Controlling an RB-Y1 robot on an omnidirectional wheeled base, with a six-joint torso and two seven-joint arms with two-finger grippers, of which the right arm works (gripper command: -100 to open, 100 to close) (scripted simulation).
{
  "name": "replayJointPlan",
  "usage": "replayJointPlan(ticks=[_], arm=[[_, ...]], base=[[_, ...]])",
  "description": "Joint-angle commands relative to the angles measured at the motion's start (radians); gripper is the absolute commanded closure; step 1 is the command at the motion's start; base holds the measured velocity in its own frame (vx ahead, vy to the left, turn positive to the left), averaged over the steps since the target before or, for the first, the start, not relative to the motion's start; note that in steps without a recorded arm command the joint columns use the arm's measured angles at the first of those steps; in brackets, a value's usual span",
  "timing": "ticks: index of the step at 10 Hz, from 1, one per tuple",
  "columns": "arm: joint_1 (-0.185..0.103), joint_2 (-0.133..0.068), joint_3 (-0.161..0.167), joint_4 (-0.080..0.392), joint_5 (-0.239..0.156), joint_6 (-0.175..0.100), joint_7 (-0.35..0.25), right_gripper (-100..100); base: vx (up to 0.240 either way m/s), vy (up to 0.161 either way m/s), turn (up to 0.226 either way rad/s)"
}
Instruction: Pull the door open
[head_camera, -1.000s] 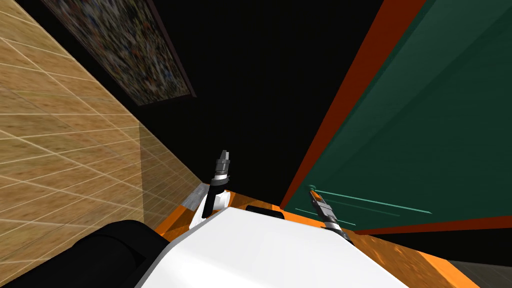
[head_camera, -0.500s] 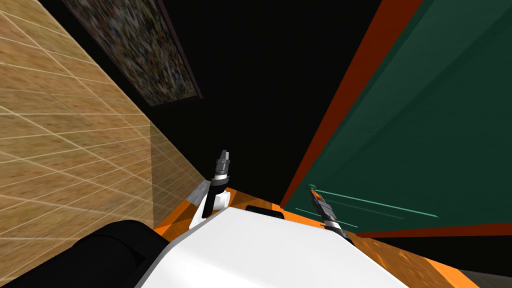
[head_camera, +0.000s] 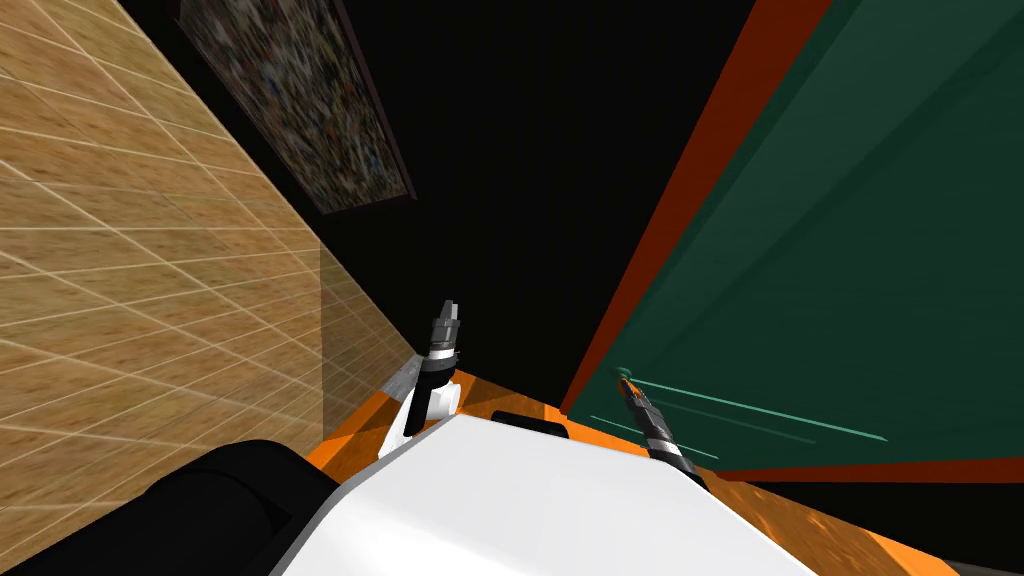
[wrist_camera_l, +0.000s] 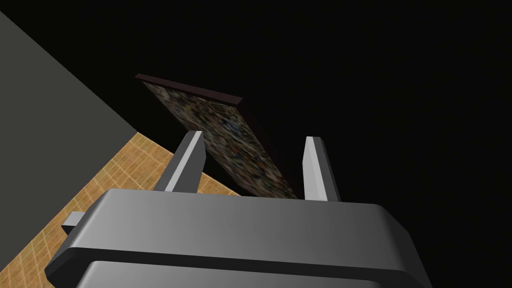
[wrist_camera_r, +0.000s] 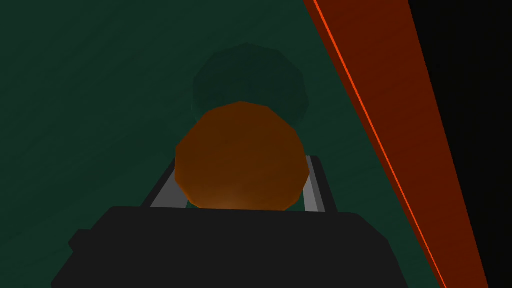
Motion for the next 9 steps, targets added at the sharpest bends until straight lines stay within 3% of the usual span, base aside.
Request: replayJointPlan(ticks=[1,9], arm=[[-0.002,0.002,0.01,0.005,-0.019,0.003,-0.05,100],[-0.017,-0.005,0.036,0.016,-0.097,0.015,-0.222,100]], base=[[-0.051,-0.025,0.074],[-0.05,-0.02,0.067]])
